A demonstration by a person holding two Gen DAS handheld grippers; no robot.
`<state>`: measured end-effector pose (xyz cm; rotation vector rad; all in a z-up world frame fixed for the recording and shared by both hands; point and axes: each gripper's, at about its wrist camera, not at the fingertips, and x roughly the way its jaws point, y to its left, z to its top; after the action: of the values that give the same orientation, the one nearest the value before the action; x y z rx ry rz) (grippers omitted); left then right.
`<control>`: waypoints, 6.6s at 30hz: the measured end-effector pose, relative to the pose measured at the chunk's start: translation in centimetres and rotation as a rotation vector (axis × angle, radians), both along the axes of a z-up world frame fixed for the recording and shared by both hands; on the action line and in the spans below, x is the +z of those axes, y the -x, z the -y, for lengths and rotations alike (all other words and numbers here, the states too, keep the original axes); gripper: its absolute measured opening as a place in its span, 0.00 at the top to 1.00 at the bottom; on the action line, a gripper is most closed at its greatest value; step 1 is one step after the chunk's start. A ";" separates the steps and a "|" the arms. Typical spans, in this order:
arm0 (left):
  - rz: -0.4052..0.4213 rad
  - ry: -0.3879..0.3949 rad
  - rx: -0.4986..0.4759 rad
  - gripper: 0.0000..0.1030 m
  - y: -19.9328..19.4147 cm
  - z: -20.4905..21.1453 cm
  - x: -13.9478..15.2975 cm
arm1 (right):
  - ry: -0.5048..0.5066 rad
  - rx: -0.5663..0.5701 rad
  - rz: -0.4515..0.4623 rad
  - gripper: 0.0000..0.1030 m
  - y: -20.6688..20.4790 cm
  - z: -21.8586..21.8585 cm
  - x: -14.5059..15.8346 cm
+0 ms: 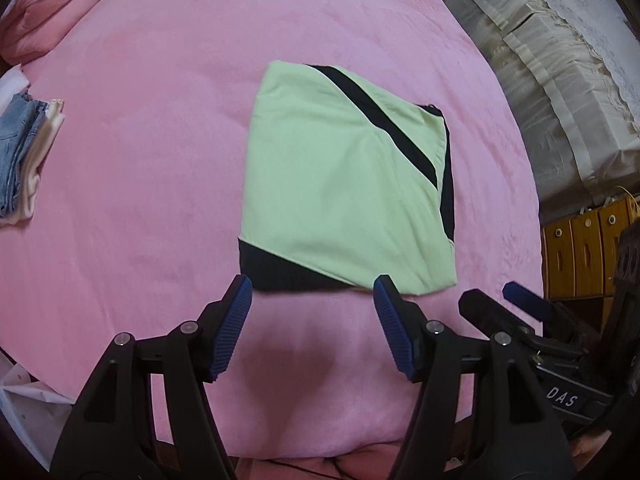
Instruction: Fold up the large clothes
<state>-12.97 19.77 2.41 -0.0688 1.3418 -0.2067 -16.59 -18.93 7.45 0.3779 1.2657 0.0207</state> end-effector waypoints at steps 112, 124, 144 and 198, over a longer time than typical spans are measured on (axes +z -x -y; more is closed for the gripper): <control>0.071 0.070 0.274 0.79 8.2 -56.8 22.8 | -0.439 0.397 0.307 0.92 -0.9 -67.6 14.7; 0.223 -0.034 0.268 0.79 -4.0 -68.3 32.2 | -0.544 0.395 0.490 0.92 -14.7 -81.0 19.8; -0.117 -0.374 0.300 0.69 -28.4 -80.7 1.8 | -0.332 0.195 0.087 0.89 -39.1 -86.3 -11.8; 0.056 -0.024 0.229 0.45 20.5 -36.0 3.8 | 0.225 -0.012 -0.081 0.01 14.8 -47.1 -2.4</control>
<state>-33.50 55.76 6.25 -0.1937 1.2692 0.0012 -31.36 28.13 5.03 0.1930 1.3297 -0.1476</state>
